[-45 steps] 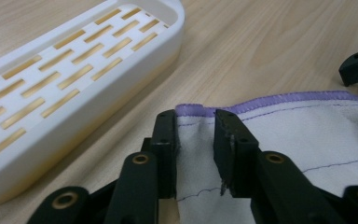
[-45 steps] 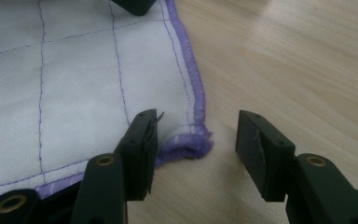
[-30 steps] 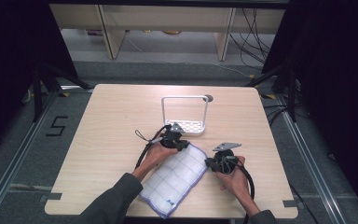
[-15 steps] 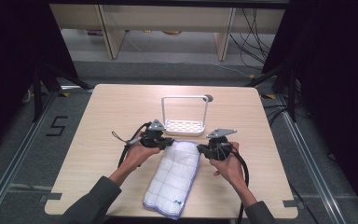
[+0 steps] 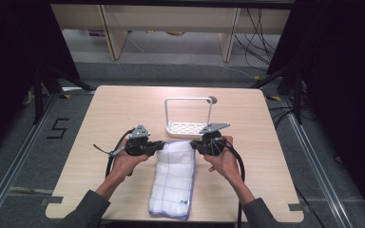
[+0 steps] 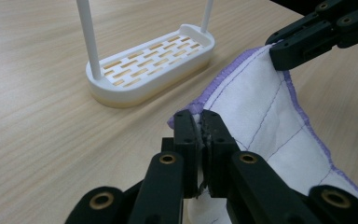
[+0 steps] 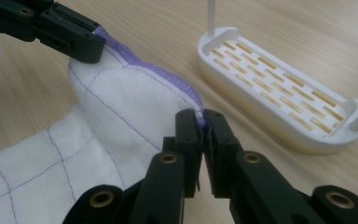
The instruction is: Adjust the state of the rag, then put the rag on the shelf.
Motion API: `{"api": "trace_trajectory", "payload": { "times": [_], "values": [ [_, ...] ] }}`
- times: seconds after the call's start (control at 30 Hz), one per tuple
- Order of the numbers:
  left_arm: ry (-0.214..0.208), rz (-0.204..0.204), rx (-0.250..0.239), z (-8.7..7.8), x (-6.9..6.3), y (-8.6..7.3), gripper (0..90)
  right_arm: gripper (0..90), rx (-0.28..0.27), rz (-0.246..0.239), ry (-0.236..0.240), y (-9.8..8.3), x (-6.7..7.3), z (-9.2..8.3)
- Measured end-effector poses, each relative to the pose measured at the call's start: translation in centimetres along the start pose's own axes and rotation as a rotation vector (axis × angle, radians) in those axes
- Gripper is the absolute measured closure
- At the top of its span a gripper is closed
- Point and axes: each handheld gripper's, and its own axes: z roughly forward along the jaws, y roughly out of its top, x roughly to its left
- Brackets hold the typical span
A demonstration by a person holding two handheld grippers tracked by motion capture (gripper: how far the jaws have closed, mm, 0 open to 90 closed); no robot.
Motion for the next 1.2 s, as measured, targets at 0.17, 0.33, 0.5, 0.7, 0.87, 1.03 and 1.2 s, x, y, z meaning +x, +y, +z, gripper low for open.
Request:
{"api": "trace_trajectory", "payload": {
  "times": [0.17,0.33,0.5,0.7,0.87,1.03,1.2],
  "values": [
    [0.002,0.010,0.004,-0.1,-0.1,0.2,85.5,85.2,-0.008,-0.009,-0.008,-0.1,0.0,0.0],
    [0.001,0.000,-0.002,-0.3,0.0,0.3,85.5,85.1,-0.007,-0.003,-0.004,0.0,0.2,0.0],
    [0.004,0.008,-0.008,-0.5,-0.1,0.4,85.5,85.1,-0.008,0.006,0.004,0.2,0.4,-0.3],
    [-0.009,0.009,-0.032,-1.3,-0.3,1.4,85.4,85.2,-0.033,0.007,0.014,0.3,0.3,-0.8],
    [-0.021,0.026,-0.046,-2.2,-0.5,2.3,85.4,85.2,-0.051,0.021,0.043,0.5,0.5,-1.8],
    [-0.038,0.033,-0.070,-3.2,-0.9,3.2,85.4,85.2,-0.073,0.017,0.056,1.1,0.9,-3.2],
    [-0.043,0.050,-0.085,-3.9,-1.6,4.7,85.4,85.3,-0.085,0.000,0.051,2.0,1.5,-5.0]
  ]
}}
